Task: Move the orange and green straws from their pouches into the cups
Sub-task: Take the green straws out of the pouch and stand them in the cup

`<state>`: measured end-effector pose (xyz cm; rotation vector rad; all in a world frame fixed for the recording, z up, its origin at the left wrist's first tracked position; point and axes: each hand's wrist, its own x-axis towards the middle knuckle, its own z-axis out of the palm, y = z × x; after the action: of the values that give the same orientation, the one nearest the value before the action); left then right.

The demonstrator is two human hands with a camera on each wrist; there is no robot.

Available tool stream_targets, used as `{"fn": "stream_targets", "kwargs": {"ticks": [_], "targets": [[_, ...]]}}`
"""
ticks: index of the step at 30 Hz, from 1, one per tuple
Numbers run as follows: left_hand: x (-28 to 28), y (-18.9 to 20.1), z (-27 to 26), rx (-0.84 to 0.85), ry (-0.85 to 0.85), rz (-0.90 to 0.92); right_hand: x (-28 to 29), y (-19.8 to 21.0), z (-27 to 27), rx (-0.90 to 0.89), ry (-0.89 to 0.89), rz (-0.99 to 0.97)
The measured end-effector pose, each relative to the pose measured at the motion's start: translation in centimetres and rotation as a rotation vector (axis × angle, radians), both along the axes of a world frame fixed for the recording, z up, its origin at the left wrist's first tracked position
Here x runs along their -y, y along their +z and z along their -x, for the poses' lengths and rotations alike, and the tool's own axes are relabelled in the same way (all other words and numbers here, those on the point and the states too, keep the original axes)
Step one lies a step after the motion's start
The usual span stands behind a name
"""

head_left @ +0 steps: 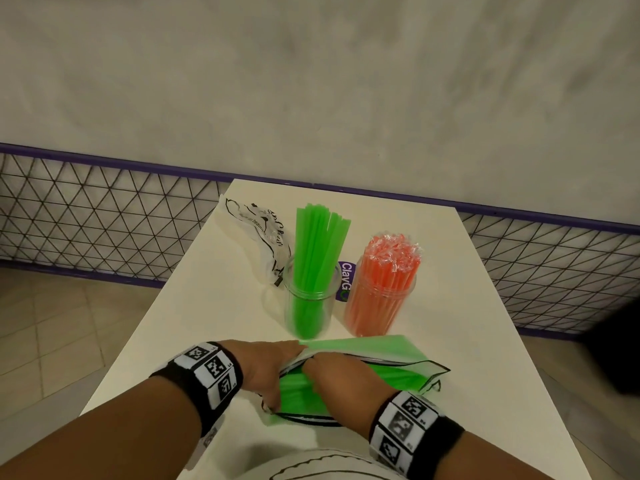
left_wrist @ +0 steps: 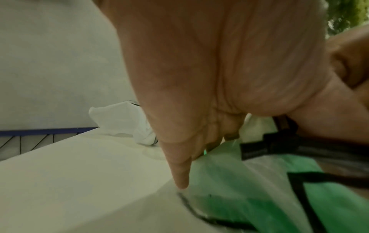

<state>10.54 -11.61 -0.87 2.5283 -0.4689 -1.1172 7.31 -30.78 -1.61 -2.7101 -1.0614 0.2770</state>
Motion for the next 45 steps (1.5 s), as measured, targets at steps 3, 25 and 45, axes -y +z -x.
{"fn": "stream_targets", "kwargs": {"ticks": [3, 25, 45], "targets": [[-0.3, 0.5, 0.0, 0.01, 0.045, 0.095, 0.6, 0.2, -0.7, -0.009, -0.072, -0.101], [2.8, 3.2, -9.0, 0.499, 0.607, 0.459, -2.3, 17.1, -7.7, -0.019, -0.557, -1.475], [3.7, 3.8, -7.6, 0.462, 0.735, 0.364, -5.9, 8.5, -11.5, -0.278, -0.7, -0.697]]}}
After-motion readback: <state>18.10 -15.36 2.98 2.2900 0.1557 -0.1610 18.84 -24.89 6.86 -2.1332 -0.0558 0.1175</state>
